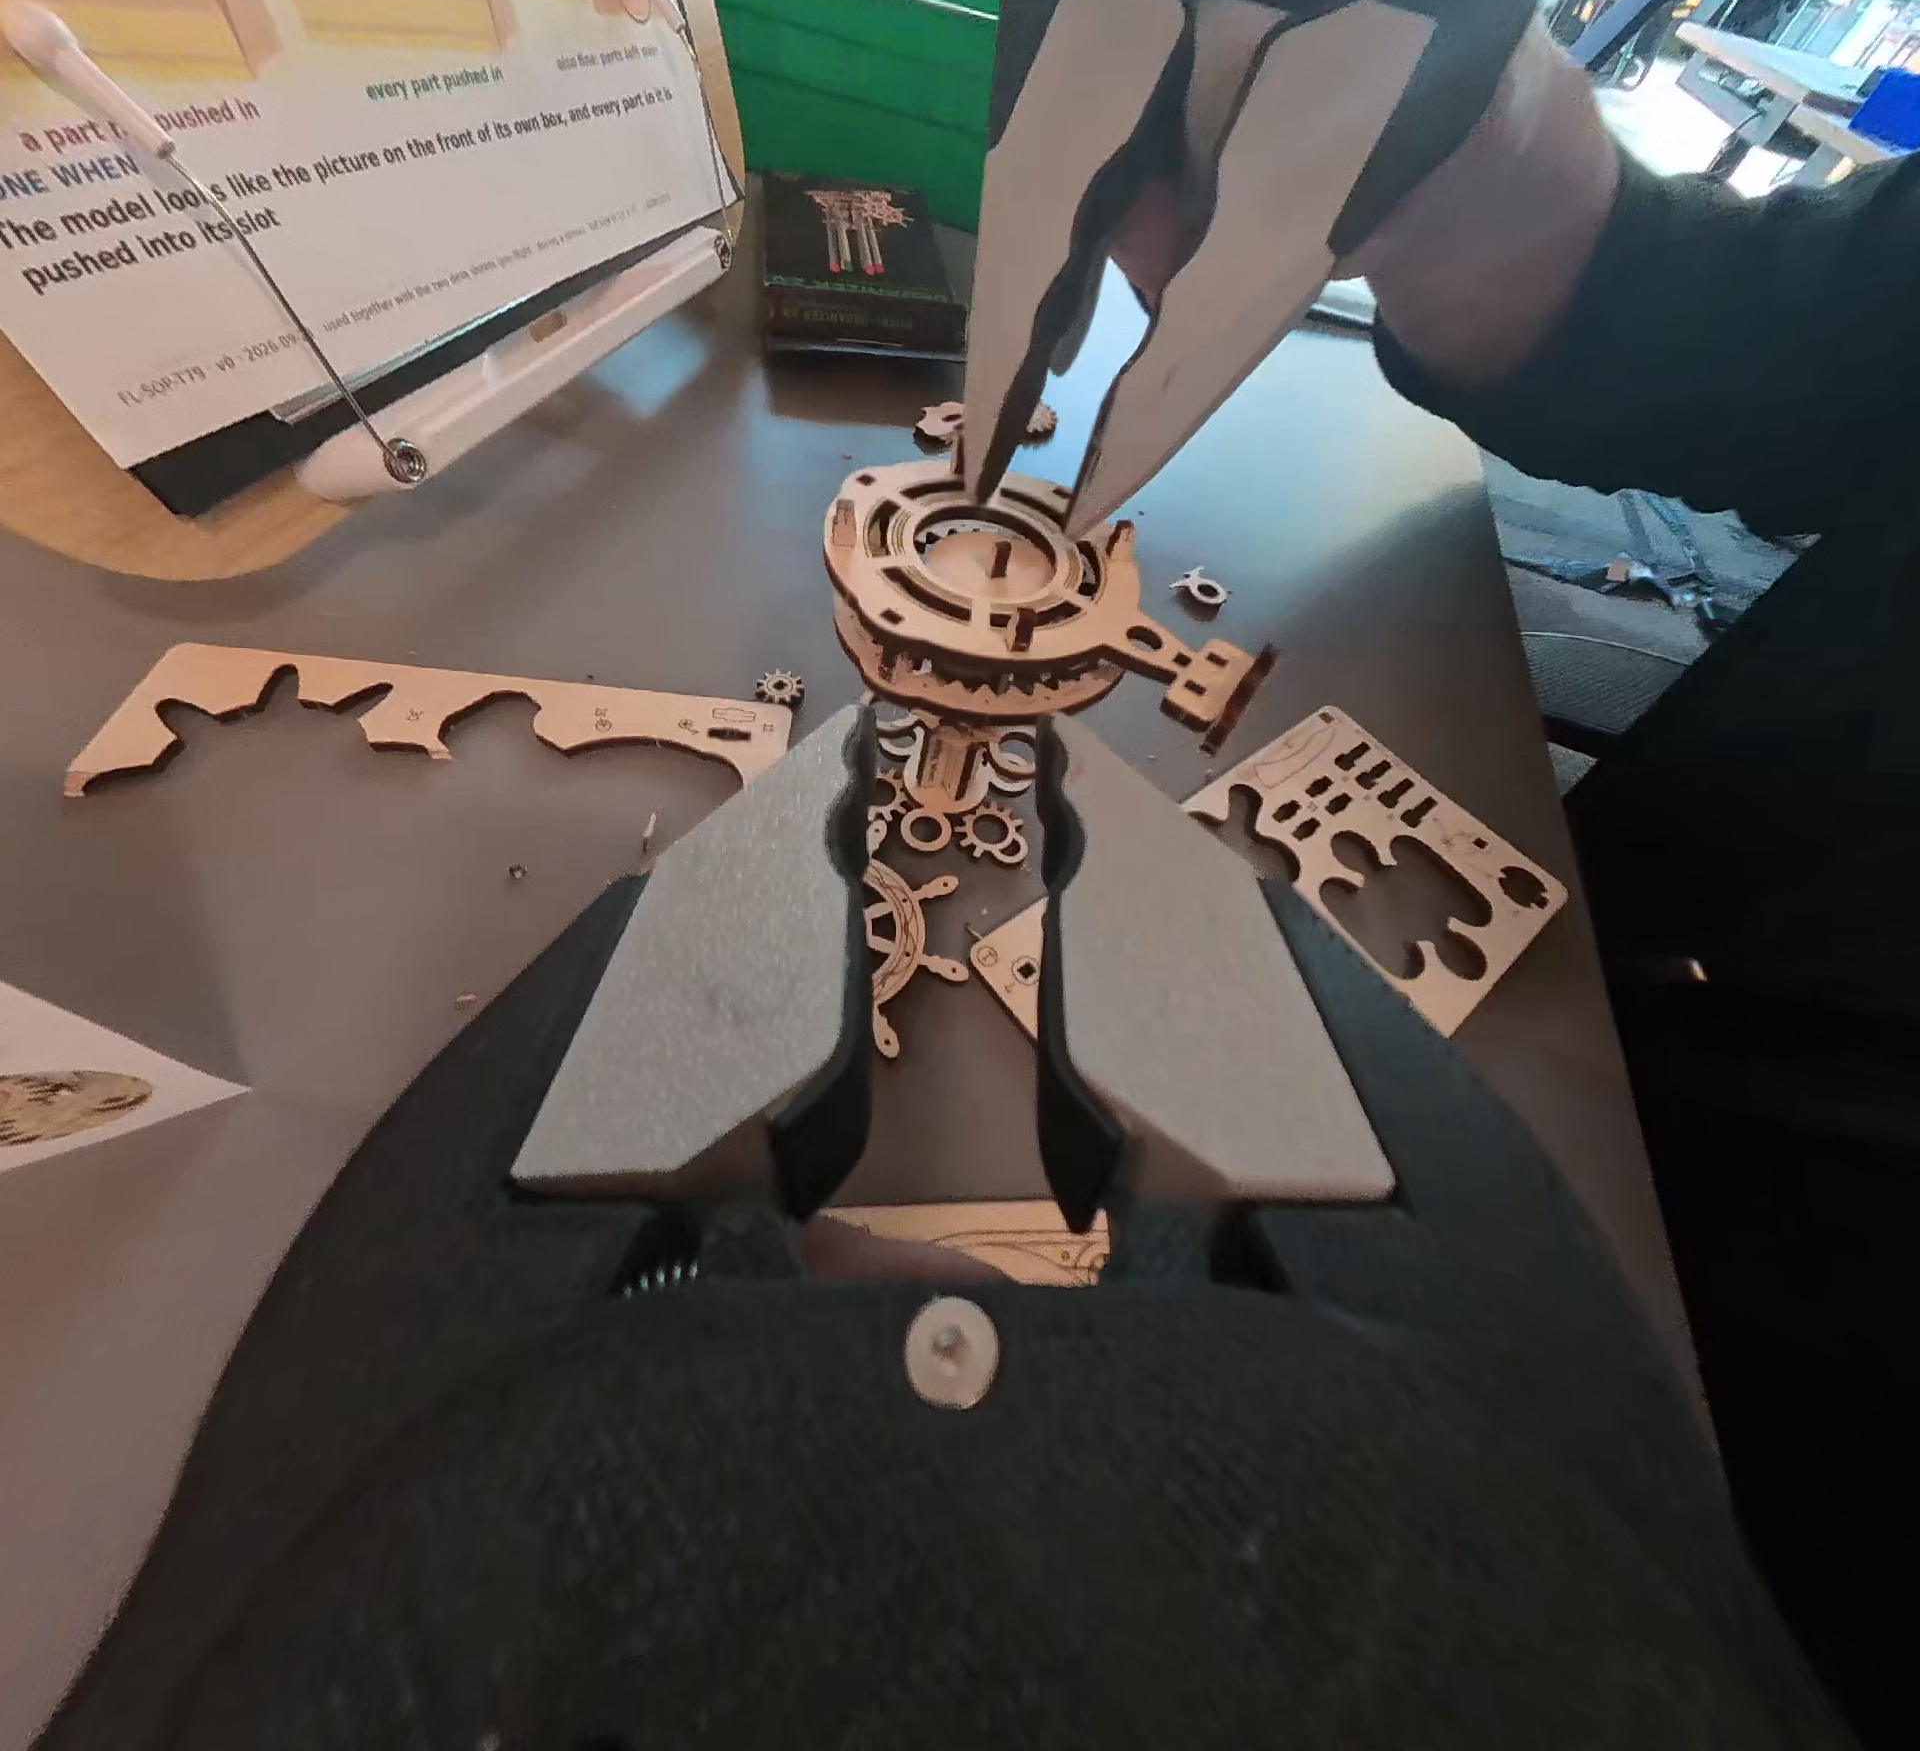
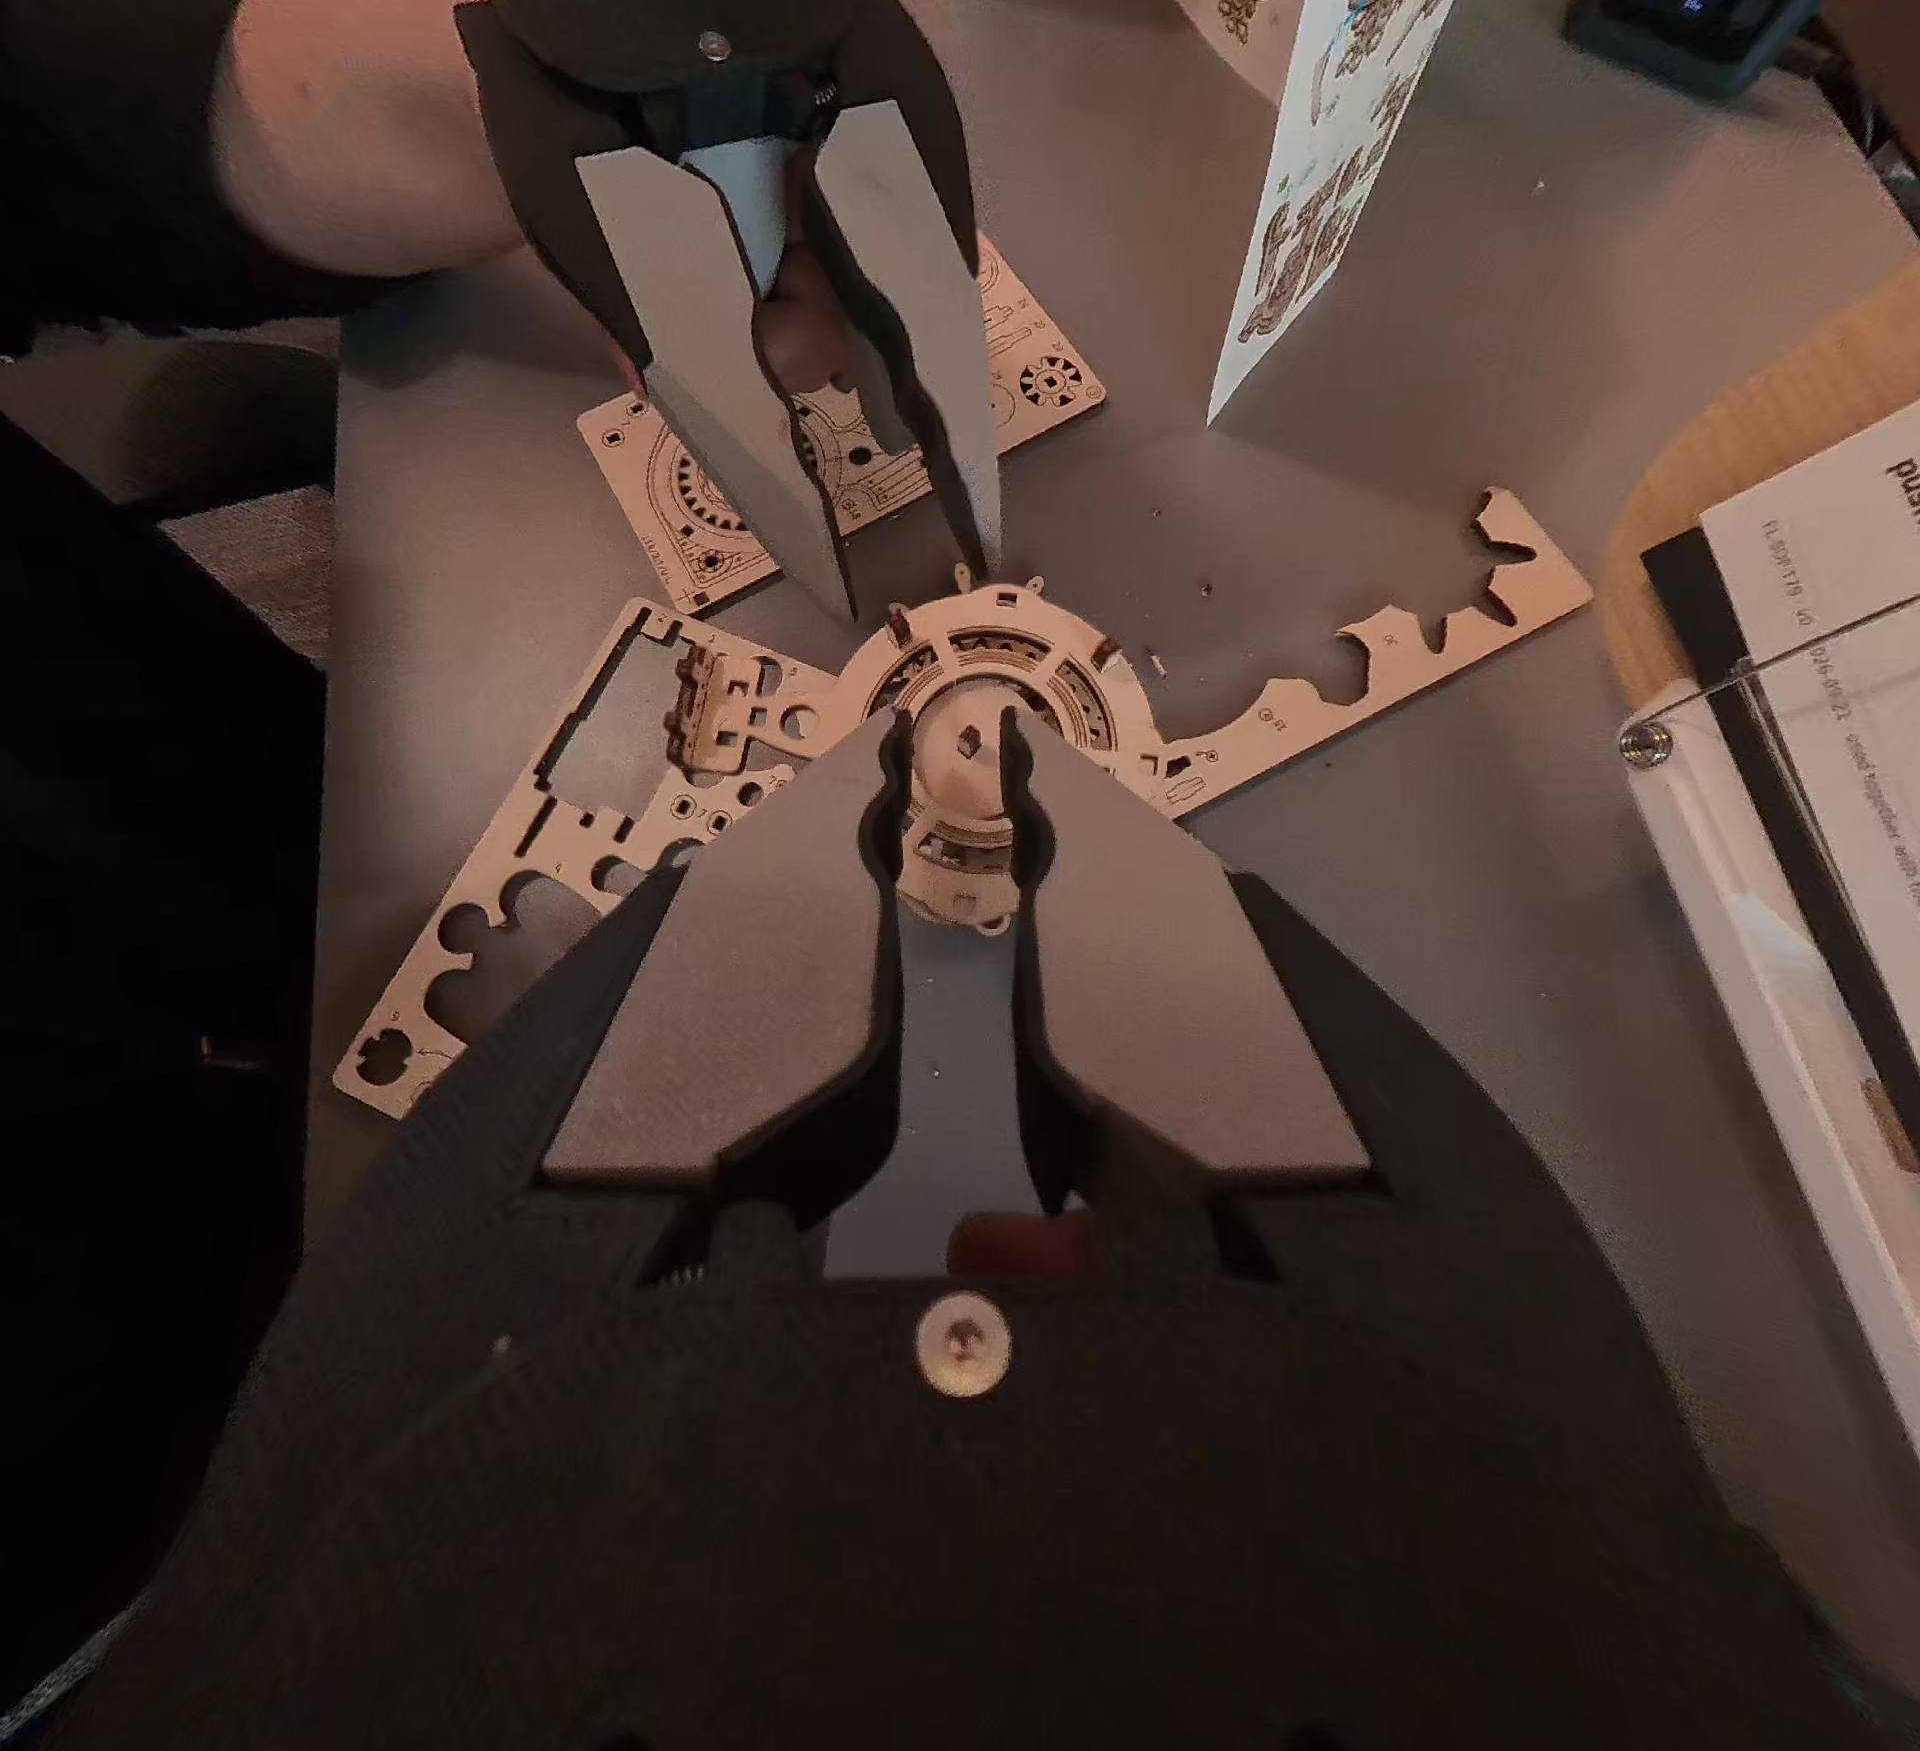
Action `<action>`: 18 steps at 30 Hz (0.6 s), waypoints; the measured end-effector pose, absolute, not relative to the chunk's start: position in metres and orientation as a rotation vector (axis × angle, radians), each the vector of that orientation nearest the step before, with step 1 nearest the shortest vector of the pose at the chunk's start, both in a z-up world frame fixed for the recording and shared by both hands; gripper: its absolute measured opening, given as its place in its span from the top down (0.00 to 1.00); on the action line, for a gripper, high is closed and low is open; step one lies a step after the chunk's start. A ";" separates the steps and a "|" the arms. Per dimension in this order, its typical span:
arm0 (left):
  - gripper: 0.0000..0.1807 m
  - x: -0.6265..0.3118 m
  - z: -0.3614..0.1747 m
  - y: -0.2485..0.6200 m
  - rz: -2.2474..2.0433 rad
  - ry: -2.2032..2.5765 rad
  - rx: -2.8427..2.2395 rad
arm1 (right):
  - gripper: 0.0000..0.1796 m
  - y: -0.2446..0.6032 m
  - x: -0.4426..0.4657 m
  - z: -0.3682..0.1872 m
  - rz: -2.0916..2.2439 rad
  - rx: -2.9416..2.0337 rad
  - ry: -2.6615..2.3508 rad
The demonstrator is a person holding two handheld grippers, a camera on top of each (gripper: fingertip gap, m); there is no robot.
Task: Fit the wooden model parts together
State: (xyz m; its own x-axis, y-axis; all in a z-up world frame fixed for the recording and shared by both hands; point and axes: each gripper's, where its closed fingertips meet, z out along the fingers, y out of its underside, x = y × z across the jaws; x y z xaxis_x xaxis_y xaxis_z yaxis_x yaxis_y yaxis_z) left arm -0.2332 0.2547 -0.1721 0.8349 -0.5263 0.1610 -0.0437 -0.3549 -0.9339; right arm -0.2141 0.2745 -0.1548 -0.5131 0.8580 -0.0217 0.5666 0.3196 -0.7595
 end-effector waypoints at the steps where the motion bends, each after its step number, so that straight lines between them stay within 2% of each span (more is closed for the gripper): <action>1: 0.85 -0.233 -0.173 0.254 -0.536 0.427 -1.884 | 0.91 0.274 -0.215 -0.155 1.028 -1.273 -2.207; 3: 0.84 -0.232 -0.175 0.254 -0.538 0.430 -1.886 | 0.85 0.276 -0.216 -0.153 1.013 -1.289 -2.197; 7: 0.83 -0.234 -0.169 0.253 -0.525 0.424 -1.860 | 0.66 0.281 -0.214 -0.148 1.028 -1.339 -2.173; 13: 0.81 -0.233 -0.161 0.255 -0.572 0.405 -1.829 | 0.58 0.280 -0.211 -0.159 1.087 -1.360 -2.250; 15: 0.76 -0.230 -0.165 0.255 -0.590 0.429 -1.846 | 0.52 0.277 -0.210 -0.162 1.099 -1.344 -2.266; 18: 0.73 -0.231 -0.165 0.258 -0.567 0.449 -1.847 | 0.51 0.280 -0.210 -0.169 1.053 -1.277 -2.280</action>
State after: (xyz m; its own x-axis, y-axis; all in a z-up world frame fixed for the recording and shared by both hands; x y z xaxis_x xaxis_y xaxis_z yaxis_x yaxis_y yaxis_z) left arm -0.2312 0.2578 -0.1652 0.8134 -0.5576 0.1657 -0.0337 -0.3295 -0.9436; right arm -0.2104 0.2796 -0.1687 -0.5480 0.8333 -0.0723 0.5953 0.3279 -0.7335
